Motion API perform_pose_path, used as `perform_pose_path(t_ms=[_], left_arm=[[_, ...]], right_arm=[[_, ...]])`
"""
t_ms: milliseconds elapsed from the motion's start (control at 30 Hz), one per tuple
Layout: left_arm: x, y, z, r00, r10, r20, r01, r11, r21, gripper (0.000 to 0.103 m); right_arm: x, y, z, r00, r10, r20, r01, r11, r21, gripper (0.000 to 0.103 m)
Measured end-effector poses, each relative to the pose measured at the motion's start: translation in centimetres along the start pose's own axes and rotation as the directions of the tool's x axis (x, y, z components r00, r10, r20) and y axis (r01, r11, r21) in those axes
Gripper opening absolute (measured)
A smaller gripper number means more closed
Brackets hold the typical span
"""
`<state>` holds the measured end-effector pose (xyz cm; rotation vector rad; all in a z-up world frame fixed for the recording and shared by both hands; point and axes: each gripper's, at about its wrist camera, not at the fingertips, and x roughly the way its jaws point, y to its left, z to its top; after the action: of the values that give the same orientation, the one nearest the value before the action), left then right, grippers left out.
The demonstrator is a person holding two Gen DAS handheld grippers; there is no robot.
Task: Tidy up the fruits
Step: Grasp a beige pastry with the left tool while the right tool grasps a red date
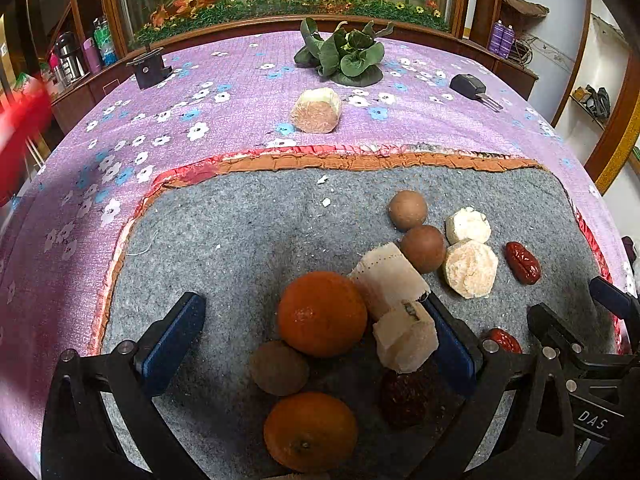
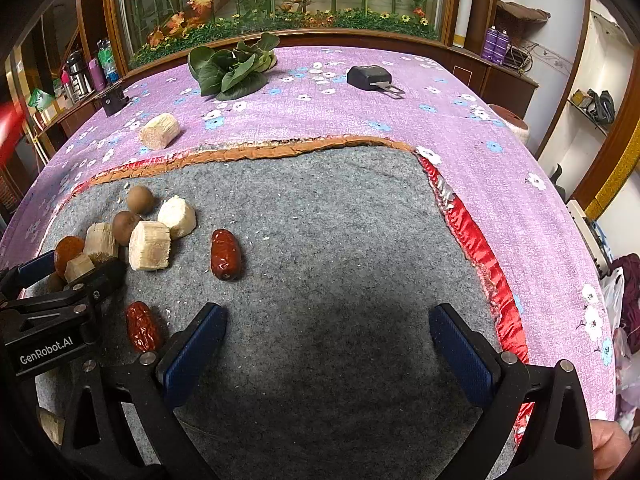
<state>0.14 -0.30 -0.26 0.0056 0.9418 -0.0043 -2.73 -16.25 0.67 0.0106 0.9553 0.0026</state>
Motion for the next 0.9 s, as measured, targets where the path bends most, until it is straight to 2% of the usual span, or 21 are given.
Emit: perform_pose_path(t_ms=[633,800,900], left_arm=[[-0.6,0.8,-0.1,1.000,0.000,0.000,0.000,1.000,0.000,0.103],[-0.7,1.0,-0.1,1.000,-0.009,-0.003,0.009,1.000,0.005,0.103],[-0.8,1.1,-1.2,0.998,-0.066,-0.011,0.067,0.995,0.074,0.103]], right_arm=[[0.0,0.0,0.0,1.000,0.006,-0.005,-0.006,1.000,-0.007,0.103],[-0.4,-0.1,-0.3,0.998,0.054,-0.030,-0.055,0.996,-0.065,0.103],[-1.1,-1.1,-0.2,0.988,0.157,-0.008,-0.157,0.984,-0.085,0.103]])
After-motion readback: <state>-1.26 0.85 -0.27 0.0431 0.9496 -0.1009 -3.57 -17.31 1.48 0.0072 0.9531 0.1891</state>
